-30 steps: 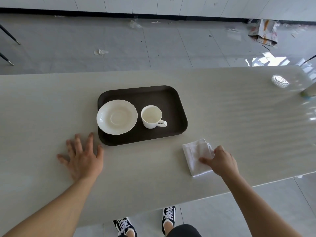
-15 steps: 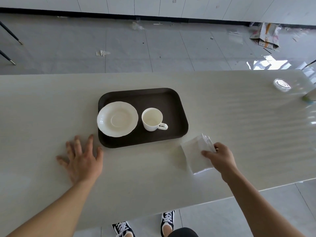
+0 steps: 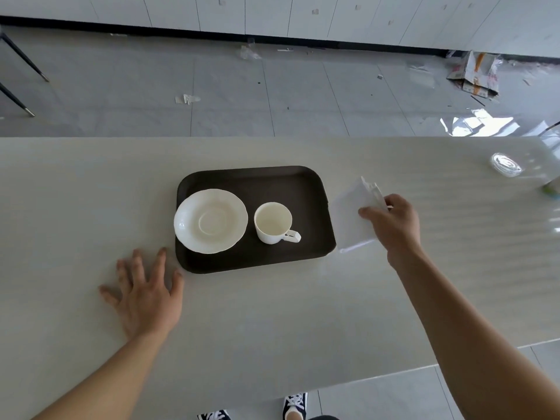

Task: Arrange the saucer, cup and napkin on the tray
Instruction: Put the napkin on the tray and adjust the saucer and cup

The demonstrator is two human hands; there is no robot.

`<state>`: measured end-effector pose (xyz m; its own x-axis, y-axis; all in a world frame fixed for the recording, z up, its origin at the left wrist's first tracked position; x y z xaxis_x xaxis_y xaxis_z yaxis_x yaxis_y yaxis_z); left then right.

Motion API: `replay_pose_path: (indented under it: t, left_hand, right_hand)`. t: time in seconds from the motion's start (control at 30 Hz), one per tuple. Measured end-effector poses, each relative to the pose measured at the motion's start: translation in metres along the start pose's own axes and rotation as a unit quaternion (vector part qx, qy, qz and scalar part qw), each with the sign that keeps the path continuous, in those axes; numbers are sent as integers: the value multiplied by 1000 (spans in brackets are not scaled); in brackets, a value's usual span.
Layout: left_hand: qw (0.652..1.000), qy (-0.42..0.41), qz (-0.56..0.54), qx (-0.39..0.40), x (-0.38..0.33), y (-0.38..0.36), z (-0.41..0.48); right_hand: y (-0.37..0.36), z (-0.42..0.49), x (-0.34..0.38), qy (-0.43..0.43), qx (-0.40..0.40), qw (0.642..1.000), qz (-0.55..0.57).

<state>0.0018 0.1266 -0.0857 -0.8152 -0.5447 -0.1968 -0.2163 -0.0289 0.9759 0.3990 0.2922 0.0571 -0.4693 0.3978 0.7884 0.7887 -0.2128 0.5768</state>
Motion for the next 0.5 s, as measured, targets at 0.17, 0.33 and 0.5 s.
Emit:
replay_pose_path:
  t: [0.17,0.33,0.5]
  left_hand:
    - [1000,1,-5,-3,-2,3,-1]
    - [1000,1,-6,-4,-2,2,-1]
    - [1000,3,0,-6,-1,2,-1]
  right_hand:
    - [-38,10,-2,-46,75,996,32]
    - [-64,9,-20,-68,100,992,-21]
    - [-62,3,-35,-26,46,994,-100]
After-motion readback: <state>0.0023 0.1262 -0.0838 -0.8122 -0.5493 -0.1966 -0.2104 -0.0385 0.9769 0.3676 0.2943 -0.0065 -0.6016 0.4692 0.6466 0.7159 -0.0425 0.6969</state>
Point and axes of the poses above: each hand's wrist, its own z-axis towards the middle knuckle, its own y-axis out of the back of the hand, x = y × z, the point moved 2 cm from there along z, towards the middle knuckle, and after that the axes turned 3 degrees about -y, right-handed, at the moved point
